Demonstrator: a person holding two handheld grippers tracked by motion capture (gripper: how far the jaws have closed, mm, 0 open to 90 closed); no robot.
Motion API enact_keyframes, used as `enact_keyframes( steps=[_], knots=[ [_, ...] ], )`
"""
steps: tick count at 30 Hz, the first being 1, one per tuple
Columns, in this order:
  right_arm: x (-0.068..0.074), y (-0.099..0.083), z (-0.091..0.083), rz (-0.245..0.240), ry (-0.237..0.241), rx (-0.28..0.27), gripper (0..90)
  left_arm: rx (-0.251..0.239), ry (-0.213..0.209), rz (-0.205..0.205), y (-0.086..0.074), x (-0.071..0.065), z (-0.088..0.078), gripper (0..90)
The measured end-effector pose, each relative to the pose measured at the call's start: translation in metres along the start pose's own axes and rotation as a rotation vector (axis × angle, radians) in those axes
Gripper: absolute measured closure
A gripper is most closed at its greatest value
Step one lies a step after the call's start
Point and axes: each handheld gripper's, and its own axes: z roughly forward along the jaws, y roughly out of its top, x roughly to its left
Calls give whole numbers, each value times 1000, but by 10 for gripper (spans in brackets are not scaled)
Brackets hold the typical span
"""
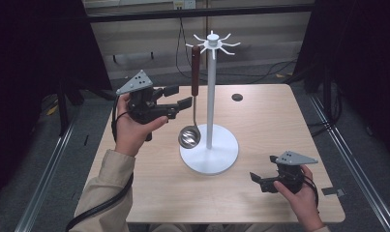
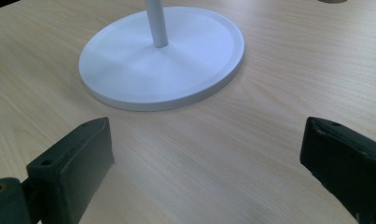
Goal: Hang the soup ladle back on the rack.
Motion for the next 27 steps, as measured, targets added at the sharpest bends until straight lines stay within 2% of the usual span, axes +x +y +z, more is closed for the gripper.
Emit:
enact_keyframes(
  steps=[7,12,19,27],
  knots=[
    [0,0,0,-3,2,2,21,7,30,20,-8,1,-4,245],
    [0,0,0,1,0,4,21,10,40,2,-16,3,-6,226],
    [0,0,0,1,2,4,21,30,43,13,-28,5,-9,170],
    [-1,0,0,-1,1,1,23,27,48,-15,-43,9,-13,152]
  ],
)
